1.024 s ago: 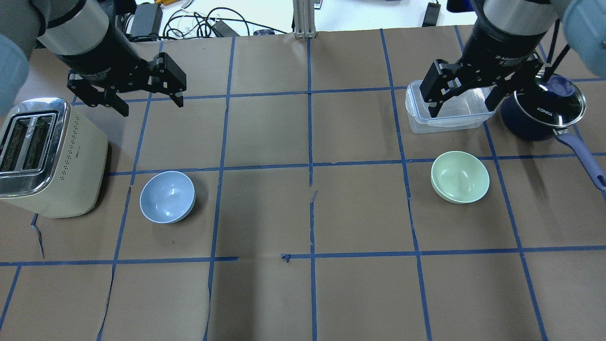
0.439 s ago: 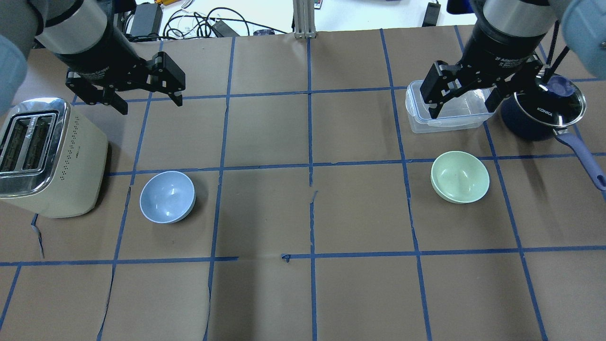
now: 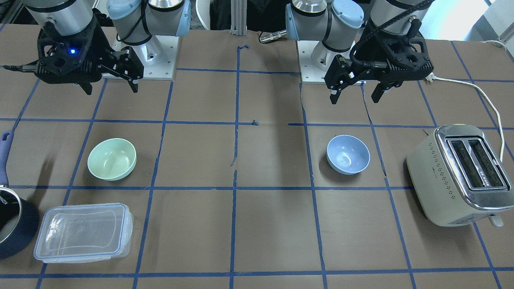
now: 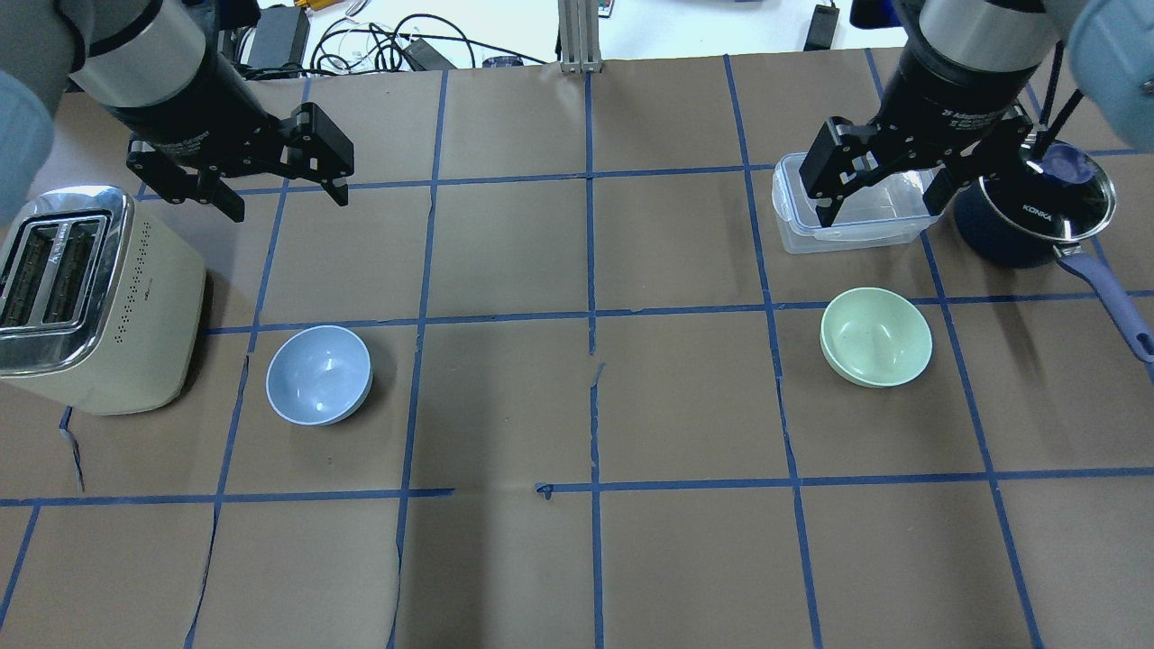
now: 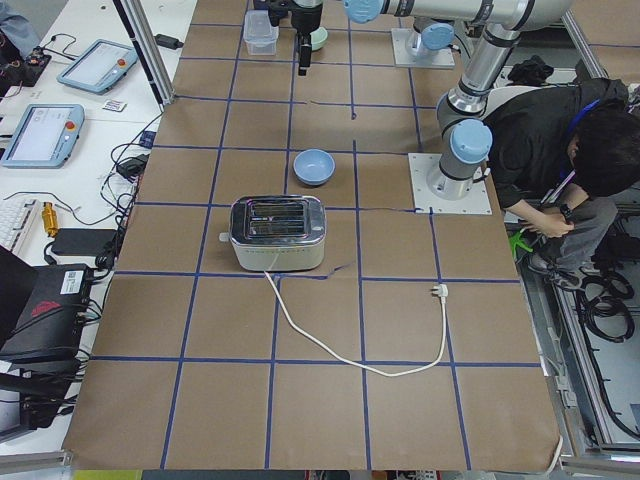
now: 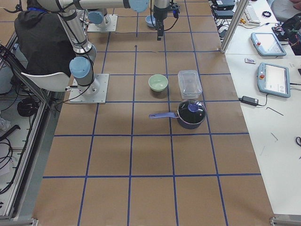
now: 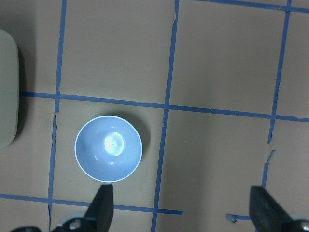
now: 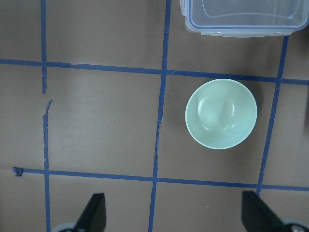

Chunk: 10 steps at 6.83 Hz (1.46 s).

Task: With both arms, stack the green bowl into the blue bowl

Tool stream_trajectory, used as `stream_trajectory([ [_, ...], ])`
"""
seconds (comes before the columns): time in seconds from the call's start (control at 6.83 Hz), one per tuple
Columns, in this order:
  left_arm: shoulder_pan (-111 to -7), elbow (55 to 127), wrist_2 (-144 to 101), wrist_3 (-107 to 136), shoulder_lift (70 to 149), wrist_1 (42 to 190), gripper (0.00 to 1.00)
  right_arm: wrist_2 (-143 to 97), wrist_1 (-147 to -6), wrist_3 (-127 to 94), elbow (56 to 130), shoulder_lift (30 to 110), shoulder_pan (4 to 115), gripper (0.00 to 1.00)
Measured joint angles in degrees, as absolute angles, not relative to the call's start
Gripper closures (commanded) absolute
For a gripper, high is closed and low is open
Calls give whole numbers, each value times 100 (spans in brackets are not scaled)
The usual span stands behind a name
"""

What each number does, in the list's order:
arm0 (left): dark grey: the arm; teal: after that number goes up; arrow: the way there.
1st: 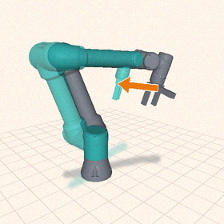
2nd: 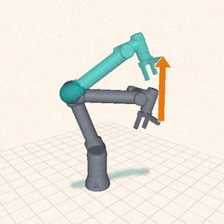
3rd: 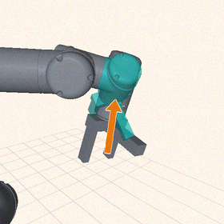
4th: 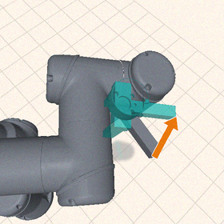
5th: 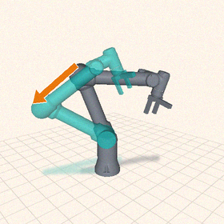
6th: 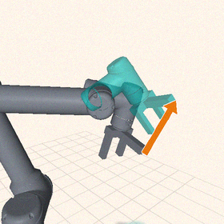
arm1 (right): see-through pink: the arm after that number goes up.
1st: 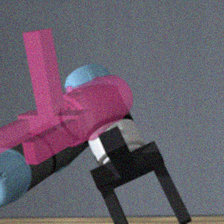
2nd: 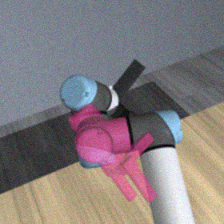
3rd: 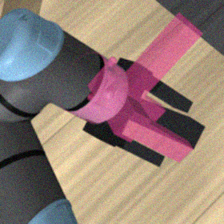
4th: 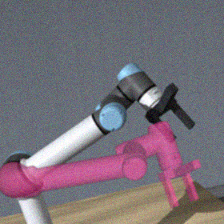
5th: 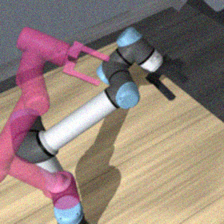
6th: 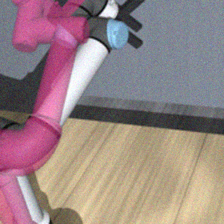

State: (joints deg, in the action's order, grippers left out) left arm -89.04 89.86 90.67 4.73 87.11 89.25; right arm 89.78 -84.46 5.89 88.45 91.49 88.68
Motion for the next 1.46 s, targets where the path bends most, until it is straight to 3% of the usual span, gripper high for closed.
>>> stream_trajectory([
  [1.46,-8751,9062,9063,203,8736,8877,0,8980,-8425,591,8865,9150,8848,0],
])
